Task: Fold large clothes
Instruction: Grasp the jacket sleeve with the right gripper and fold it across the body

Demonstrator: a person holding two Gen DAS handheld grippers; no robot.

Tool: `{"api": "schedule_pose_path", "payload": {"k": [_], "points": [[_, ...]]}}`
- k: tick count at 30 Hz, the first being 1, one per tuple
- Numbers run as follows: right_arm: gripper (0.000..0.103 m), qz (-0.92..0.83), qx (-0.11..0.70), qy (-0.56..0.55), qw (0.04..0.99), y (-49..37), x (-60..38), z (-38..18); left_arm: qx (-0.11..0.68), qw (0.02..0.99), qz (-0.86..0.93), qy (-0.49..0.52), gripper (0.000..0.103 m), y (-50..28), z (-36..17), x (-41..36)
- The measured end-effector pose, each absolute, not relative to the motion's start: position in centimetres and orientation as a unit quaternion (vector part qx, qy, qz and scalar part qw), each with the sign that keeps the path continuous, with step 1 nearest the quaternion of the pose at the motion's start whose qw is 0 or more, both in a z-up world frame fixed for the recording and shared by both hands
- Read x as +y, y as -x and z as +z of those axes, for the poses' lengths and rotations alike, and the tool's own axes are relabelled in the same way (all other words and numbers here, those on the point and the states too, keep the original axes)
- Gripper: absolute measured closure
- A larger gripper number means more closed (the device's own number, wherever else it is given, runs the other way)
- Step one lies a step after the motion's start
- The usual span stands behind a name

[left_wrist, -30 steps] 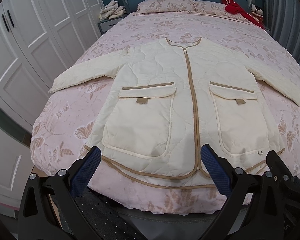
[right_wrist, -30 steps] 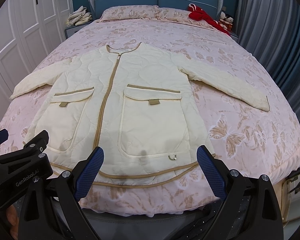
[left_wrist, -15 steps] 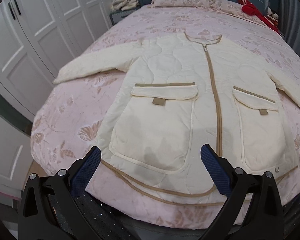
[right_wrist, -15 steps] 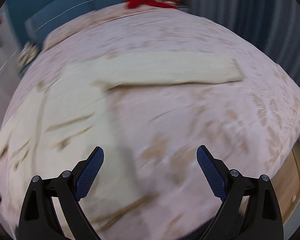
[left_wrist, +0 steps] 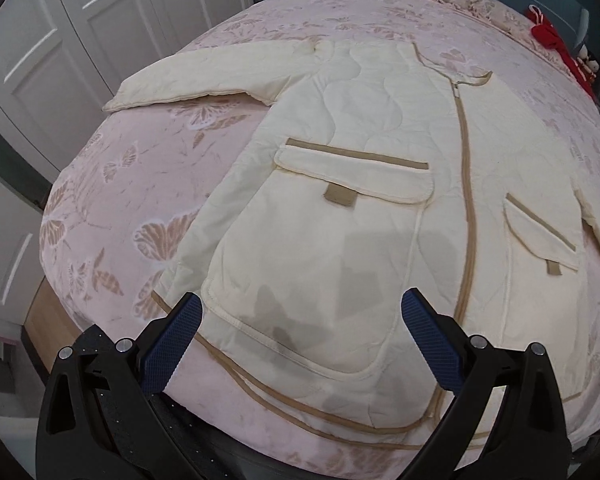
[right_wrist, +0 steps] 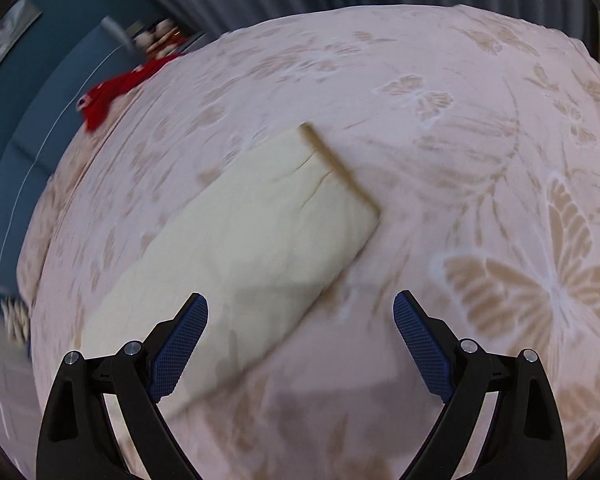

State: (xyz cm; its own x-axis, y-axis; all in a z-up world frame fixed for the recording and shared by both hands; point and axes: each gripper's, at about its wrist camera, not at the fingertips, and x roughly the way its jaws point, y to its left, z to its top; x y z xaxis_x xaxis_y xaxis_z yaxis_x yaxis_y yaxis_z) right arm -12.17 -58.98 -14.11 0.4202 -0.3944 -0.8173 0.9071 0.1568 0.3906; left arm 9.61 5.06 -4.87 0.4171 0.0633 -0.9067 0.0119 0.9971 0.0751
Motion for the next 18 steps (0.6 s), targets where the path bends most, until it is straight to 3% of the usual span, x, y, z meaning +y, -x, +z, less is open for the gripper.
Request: {"api": "schedule_pose_path", "payload": {"k": [2, 4, 6, 7, 9, 10, 18], "points": [[0.013, -0.466, 0.282, -0.460, 0.702, 11.8, -60.0, -14.7, 0.542, 0.839, 0.020, -0.039, 0.005, -10.0, -5.1, 5.0], [0.022, -0.462, 0.275, -0.469, 0.701, 11.4, -60.7, -15.2, 0.542, 0.839, 0.020, -0.038, 0.005, -10.3, -5.1, 5.0], [0.045, -0.453, 0.269, -0.477, 0.703, 11.4, -61.2, -15.3, 0.540, 0.841, 0.021, -0.040, 0.005, -10.6, -5.1, 4.9], [0.051, -0.450, 0.268, -0.477, 0.706, 11.1, -61.3, -15.3, 0.539, 0.841, 0.021, -0.041, 0.005, -10.8, -5.1, 4.8], [0.084, -0.453, 0.276, -0.464, 0.710, 10.0, -61.4, -14.7, 0.537, 0.842, 0.020, -0.044, 0.005, -11.0, -5.1, 4.7], [0.090, -0.449, 0.275, -0.458, 0.716, 9.5, -61.2, -14.2, 0.535, 0.843, 0.020, -0.045, 0.005, -11.1, -5.0, 4.8], [0.094, -0.325, 0.245, -0.327, 0.853, 1.0, -51.3, -2.6, 0.525, 0.850, 0.023, -0.030, 0.005, -11.8, -4.6, 5.5]]}}
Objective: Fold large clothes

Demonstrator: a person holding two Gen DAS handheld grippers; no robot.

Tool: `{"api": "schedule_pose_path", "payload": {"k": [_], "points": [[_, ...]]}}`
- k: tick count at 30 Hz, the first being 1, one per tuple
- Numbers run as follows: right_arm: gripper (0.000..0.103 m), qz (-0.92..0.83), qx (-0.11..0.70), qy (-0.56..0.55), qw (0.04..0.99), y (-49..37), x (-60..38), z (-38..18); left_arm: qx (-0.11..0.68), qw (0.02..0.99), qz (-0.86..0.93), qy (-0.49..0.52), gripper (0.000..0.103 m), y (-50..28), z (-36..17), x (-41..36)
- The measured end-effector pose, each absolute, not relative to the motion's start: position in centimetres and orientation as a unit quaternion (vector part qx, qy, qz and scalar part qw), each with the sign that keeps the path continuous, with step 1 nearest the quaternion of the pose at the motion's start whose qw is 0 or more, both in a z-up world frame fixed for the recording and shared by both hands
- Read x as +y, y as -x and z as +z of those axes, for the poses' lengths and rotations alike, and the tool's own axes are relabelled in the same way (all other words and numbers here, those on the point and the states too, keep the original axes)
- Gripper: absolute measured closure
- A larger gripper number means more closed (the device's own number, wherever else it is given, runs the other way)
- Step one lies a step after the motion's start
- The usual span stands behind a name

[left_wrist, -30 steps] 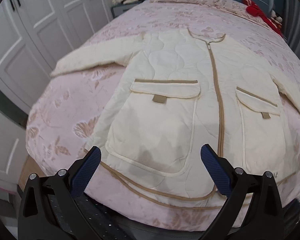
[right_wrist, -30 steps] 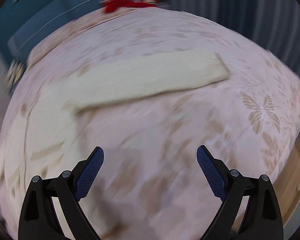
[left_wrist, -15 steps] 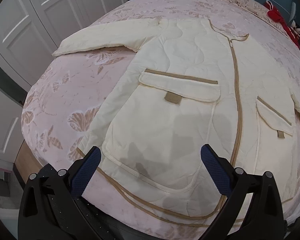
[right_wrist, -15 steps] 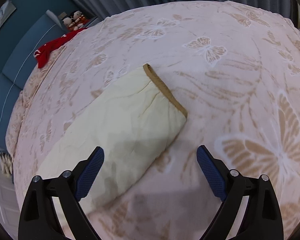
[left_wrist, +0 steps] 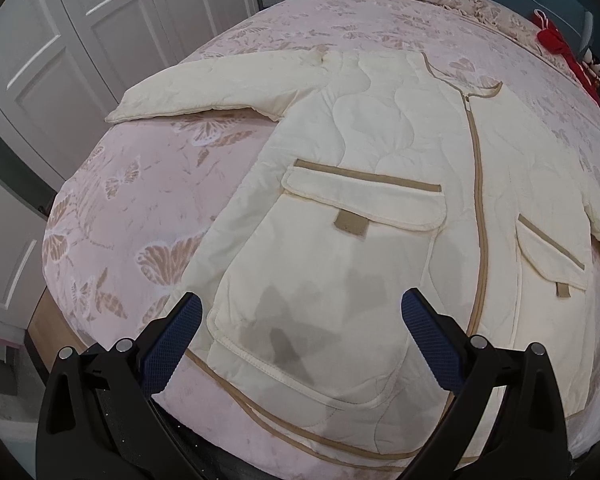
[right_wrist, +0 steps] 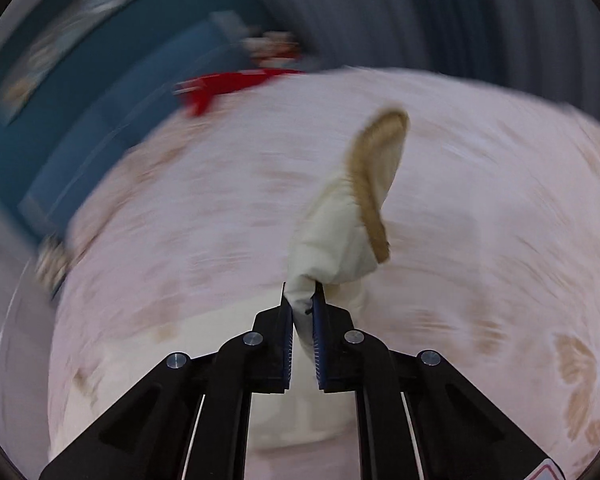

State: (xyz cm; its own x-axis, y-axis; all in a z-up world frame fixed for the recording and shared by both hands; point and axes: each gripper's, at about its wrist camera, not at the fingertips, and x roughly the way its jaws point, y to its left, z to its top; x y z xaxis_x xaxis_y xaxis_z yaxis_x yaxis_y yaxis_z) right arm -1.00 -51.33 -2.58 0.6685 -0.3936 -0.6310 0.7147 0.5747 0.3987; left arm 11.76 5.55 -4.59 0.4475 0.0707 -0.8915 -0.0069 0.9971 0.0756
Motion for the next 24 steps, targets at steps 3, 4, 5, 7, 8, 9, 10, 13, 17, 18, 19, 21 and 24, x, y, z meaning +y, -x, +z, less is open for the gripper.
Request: {"api": "schedule_pose_path", "payload": {"k": [3, 4, 5, 7, 8, 9, 10, 13, 17, 18, 19, 21, 24], "points": [[0.094, -0.230, 0.258, -0.263, 0.901, -4.0, -43.6, 1.5, 0.519, 0.854, 0.021, -0.015, 0.005, -12.0, -4.2, 6.1], [0.094, -0.194, 0.265, -0.237, 0.914, -5.9, -40.3, 2.6, 0.517, 0.856, 0.019, -0.010, 0.005, -12.0, -4.0, 6.3], [0.094, -0.173, 0.270, -0.219, 0.921, -7.1, -38.1, 3.2, 0.514, 0.857, 0.017, -0.005, 0.005, -12.1, -3.8, 6.5], [0.094, -0.114, 0.289, -0.180, 0.933, -10.3, -32.0, 3.8, 0.510, 0.860, 0.015, 0.004, 0.005, -12.2, -3.5, 7.1], [0.094, -0.092, 0.297, -0.163, 0.936, -11.6, -29.3, 3.7, 0.508, 0.861, 0.013, 0.009, 0.005, -12.3, -3.4, 7.4], [0.094, -0.079, 0.302, -0.149, 0.938, -12.4, -27.6, 3.5, 0.507, 0.862, 0.012, 0.015, 0.005, -12.3, -3.3, 7.8], [0.094, -0.065, 0.311, -0.132, 0.939, -13.5, -25.2, 3.1, 0.506, 0.862, 0.012, 0.019, 0.005, -12.4, -3.2, 8.2], [0.095, -0.010, 0.345, -0.103, 0.933, -16.7, -18.5, 0.8, 0.504, 0.863, 0.011, 0.037, 0.006, -12.8, -3.2, 9.5], [0.095, 0.028, 0.387, -0.064, 0.919, -18.8, -12.3, -2.8, 0.504, 0.862, 0.011, 0.054, 0.006, -13.3, -3.4, 11.2], [0.095, 0.036, 0.397, -0.060, 0.915, -19.1, -11.3, -3.6, 0.504, 0.861, 0.011, 0.058, 0.006, -13.5, -3.6, 11.6], [0.095, 0.046, 0.411, -0.055, 0.909, -19.4, -9.7, -4.9, 0.504, 0.861, 0.010, 0.061, 0.006, -13.6, -3.6, 11.8], [0.095, 0.060, 0.430, -0.049, 0.900, -19.6, -7.6, -6.6, 0.503, 0.862, 0.008, 0.065, 0.006, -13.9, -3.8, 12.2], [0.090, 0.069, 0.454, -0.039, 0.888, -19.7, -5.6, -9.1, 0.501, 0.862, -0.007, 0.082, 0.006, -14.6, -4.1, 12.5]]}}
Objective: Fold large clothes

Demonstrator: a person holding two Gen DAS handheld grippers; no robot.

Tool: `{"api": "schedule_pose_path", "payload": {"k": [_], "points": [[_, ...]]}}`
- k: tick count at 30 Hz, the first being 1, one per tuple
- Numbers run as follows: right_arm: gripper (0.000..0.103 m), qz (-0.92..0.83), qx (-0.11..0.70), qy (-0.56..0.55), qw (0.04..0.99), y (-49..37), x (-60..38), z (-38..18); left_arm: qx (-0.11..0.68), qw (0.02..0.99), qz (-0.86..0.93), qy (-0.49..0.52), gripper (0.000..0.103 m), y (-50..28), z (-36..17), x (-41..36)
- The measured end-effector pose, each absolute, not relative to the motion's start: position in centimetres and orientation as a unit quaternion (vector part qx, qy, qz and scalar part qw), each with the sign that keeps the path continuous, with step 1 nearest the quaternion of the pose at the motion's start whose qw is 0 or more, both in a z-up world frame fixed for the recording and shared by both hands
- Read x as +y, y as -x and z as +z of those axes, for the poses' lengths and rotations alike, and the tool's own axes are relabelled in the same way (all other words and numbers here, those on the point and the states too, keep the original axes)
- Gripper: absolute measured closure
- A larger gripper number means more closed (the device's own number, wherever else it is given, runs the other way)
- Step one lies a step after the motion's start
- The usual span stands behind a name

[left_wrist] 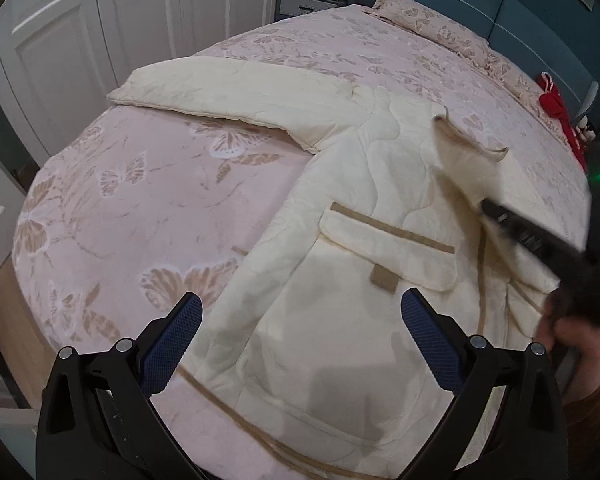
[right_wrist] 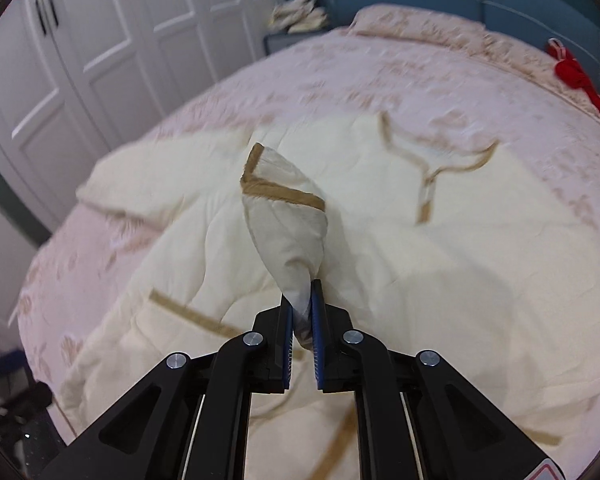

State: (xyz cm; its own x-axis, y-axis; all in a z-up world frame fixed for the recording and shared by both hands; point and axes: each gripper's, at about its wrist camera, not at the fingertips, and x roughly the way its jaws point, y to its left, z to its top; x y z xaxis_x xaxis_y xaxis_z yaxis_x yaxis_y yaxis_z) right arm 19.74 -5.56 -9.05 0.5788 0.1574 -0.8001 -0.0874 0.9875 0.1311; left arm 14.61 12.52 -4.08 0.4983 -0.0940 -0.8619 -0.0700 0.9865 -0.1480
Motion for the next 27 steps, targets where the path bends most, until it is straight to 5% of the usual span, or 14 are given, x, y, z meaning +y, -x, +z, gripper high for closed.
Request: {"api": "schedule_pose_path", "payload": {"k": [4, 6, 15, 18, 22, 25, 27], "points": [[0.069, 0.080, 0.474, -0.047, 0.875, -19.5, -4.3, -11.3, 0.507, 0.851, -0.057, 0.123, 0.005, -16.8, -5.1, 12.0], [0.047, 0.083, 0.462, -0.060, 0.881, -18.1, -4.6, -10.5, 0.517, 0.838, -0.086, 0.155, 0.005, -18.5, -6.1, 11.3], [0.042, -0.026, 0.425, -0.165, 0.890, -9.2, -16.0, -8.4, 0.563, 0.768, -0.155, 0.264, 0.009, -24.9, -11.6, 5.5], [0.042, -0.095, 0.420, -0.240, 0.870, -7.1, -22.7, -9.7, 0.567, 0.766, -0.151, 0.264, 0.028, -25.8, -12.3, 4.1], [0.042, -0.150, 0.392, -0.330, 0.846, -6.0, -29.8, -10.9, 0.573, 0.764, -0.157, 0.251, 0.085, -26.5, -12.1, 3.3], [0.046, -0.161, 0.376, -0.382, 0.829, -7.1, -32.9, -12.0, 0.558, 0.777, -0.160, 0.244, 0.095, -26.9, -11.0, 3.8], [0.062, -0.159, 0.373, -0.403, 0.821, -8.0, -34.0, -12.7, 0.541, 0.794, -0.153, 0.230, 0.096, -27.1, -9.7, 4.5]]}}
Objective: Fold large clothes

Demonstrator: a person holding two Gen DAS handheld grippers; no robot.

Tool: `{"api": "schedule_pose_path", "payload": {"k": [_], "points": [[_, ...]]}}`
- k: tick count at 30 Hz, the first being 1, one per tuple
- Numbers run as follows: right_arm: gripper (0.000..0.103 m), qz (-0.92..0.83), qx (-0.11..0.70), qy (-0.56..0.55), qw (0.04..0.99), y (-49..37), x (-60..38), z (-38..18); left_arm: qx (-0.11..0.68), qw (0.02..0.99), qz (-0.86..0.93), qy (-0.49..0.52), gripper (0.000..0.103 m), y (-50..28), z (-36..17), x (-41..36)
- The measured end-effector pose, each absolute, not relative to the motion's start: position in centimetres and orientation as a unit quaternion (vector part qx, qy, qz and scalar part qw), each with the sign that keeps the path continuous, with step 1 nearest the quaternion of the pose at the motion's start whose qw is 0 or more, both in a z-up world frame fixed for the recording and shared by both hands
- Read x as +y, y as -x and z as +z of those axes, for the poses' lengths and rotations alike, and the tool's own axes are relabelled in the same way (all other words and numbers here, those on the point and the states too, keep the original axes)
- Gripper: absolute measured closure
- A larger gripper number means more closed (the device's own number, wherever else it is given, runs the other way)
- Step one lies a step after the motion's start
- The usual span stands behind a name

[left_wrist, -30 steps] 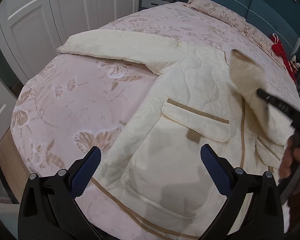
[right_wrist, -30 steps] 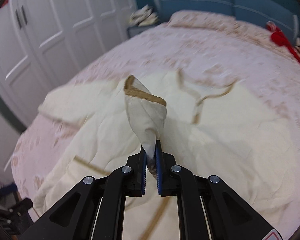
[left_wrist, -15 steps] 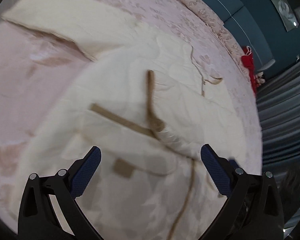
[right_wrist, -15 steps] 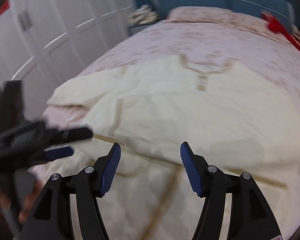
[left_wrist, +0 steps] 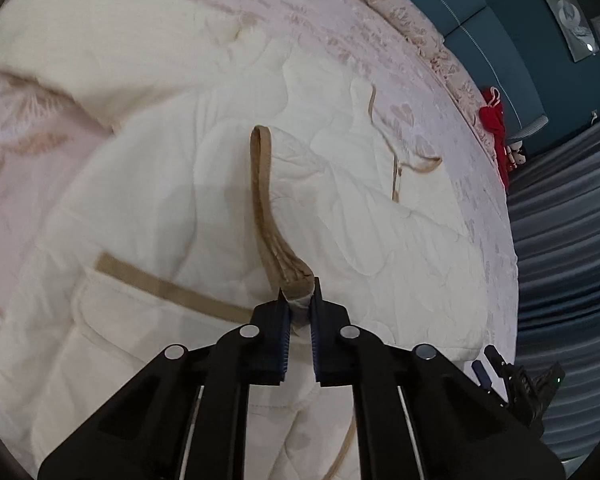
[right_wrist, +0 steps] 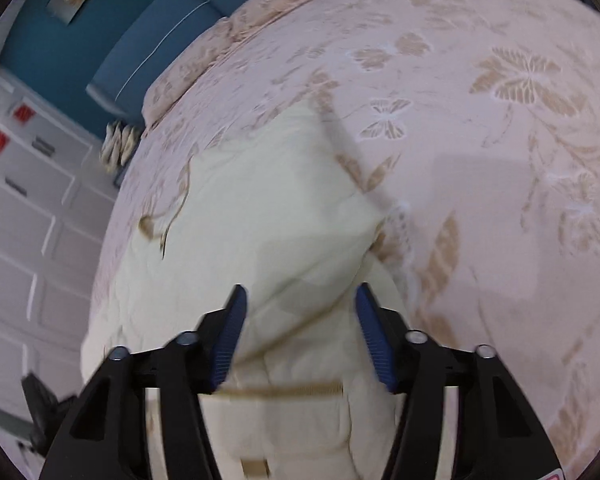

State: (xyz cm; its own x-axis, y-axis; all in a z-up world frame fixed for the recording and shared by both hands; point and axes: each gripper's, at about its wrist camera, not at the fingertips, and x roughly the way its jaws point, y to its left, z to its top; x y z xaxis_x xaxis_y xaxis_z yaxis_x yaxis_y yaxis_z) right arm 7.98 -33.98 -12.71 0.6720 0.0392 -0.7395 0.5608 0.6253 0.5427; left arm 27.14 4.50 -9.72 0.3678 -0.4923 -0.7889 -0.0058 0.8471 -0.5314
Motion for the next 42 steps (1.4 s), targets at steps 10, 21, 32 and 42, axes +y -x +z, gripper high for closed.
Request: {"api": "schedule_pose_path", "payload": {"k": [10, 21, 32, 42], "points": [[0.098, -0.146, 0.352, -0.365, 0.849, -11.2, -33.1, -11.0, 0.528, 0.826, -0.102, 0.171, 0.097, -27.3, -10.0, 7.1], [0.099, -0.207, 0.442, -0.207, 0.848, -12.7, -30.9, -15.9, 0.522, 0.849, -0.072, 0.039, 0.096, -26.1, -14.1, 3.4], [0.085, -0.163, 0.390, -0.162, 0.892, -10.6, -22.1, -7.4, 0.467, 0.880, -0.082, 0.033, 0.095, -24.9, -14.7, 3.3], [0.103, -0.076, 0.488, -0.141, 0.858, -17.4, -13.8, -14.9, 0.485, 0.867, -0.100, 0.044, 0.093, -26.4, -14.2, 3.8]]}}
